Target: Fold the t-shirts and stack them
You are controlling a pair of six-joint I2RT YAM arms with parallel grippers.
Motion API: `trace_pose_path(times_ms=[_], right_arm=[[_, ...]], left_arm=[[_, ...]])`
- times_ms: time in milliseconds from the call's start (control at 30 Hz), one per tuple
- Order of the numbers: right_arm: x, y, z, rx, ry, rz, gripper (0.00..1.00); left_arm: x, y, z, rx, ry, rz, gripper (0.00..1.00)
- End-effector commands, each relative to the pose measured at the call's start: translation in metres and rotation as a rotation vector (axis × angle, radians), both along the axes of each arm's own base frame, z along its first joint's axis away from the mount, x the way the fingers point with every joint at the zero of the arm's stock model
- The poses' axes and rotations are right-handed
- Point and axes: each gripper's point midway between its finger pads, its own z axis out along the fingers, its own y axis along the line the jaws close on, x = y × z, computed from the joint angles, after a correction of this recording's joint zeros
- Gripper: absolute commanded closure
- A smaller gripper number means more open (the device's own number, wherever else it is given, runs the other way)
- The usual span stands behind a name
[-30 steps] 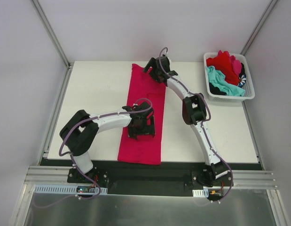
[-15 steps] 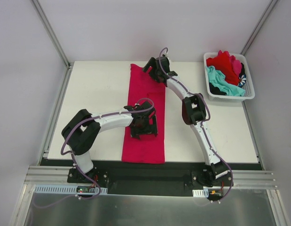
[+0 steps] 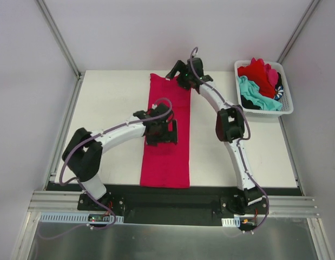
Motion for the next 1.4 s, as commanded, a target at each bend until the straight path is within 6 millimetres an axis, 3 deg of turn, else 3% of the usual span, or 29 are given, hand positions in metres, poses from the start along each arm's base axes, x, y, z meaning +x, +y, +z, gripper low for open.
trace_pose_path(times_ms=[0,33,100,133,200,233,267,333,367,467,667,733,867,900,967,1033,1133,1200,1333,1367], right_arm=[[-0.031,-0.053,0.247,0.16,-0.338,0.086,0.04],[-0.055,-0.079,0.303,0.19,-0.41,0.08,0.04],[-0.093,-0.09,0.318,0.183,-0.422,0.171,0.04],[-0.121,-0.105,0.311,0.122,-0.42,0.207,0.04],[-0.167,-0.116,0.291,0.058,-0.343,0.267,0.04],[-0.188,-0.122,0.233,0.01,-0.216,0.292,0.04],[-0.222,-0.132,0.242,-0.036,-0.252,0.31,0.04],[-0.256,-0.141,0.204,-0.06,-0.174,0.311,0.04],[-0.283,-0.147,0.171,-0.058,-0.107,0.316,0.04],[-0.319,-0.154,0.13,-0.039,0.011,0.293,0.04],[-0.358,-0.164,0.091,-0.097,0.154,0.237,0.04],[-0.374,-0.16,0.082,-0.12,0.189,0.265,0.04],[-0.423,-0.151,0.047,-0.091,0.347,0.318,0.04],[-0.444,-0.152,0.023,-0.084,0.428,0.332,0.01],[-0.464,-0.149,0.013,-0.036,0.49,0.324,0.01],[-0.487,-0.15,-0.004,-0.02,0.534,0.316,0.03],[-0.503,-0.152,-0.024,-0.017,0.54,0.272,0.04],[-0.506,-0.15,-0.026,0.006,0.52,0.243,0.05],[-0.509,-0.133,-0.033,0.068,0.505,0.191,0.07],[-0.518,-0.128,-0.038,0.054,0.525,0.206,0.08]], left_arm=[[0.053,0.021,0.132,-0.095,-0.338,-0.078,0.01],[0.063,0.041,0.154,-0.132,-0.381,-0.042,0.01],[0.061,0.062,0.167,-0.214,-0.371,-0.041,0.01],[0.071,0.092,0.18,-0.246,-0.404,0.032,0.01],[0.062,0.105,0.177,-0.347,-0.369,0.013,0.01],[0.062,0.109,0.183,-0.395,-0.383,0.005,0.01],[0.069,0.125,0.185,-0.415,-0.39,0.043,0.01],[0.065,0.122,0.179,-0.48,-0.351,0.016,0.01],[0.068,0.124,0.176,-0.49,-0.345,0.022,0.01],[0.068,0.124,0.159,-0.518,-0.274,0.047,0.04],[0.053,0.127,0.128,-0.529,-0.153,0.143,0.03],[0.037,0.122,0.119,-0.566,-0.078,0.149,0.03],[-0.009,0.132,0.07,-0.493,0.071,0.24,0.05],[-0.018,0.134,0.067,-0.487,0.068,0.25,0.06],[-0.043,0.138,0.042,-0.465,0.145,0.301,0.07],[-0.057,0.138,0.037,-0.469,0.151,0.292,0.1],[-0.079,0.142,0.017,-0.447,0.179,0.298,0.11],[-0.088,0.141,0.011,-0.44,0.192,0.305,0.14],[-0.107,0.131,0.007,-0.438,0.232,0.311,0.19],[-0.111,0.132,0.004,-0.433,0.239,0.325,0.2]])
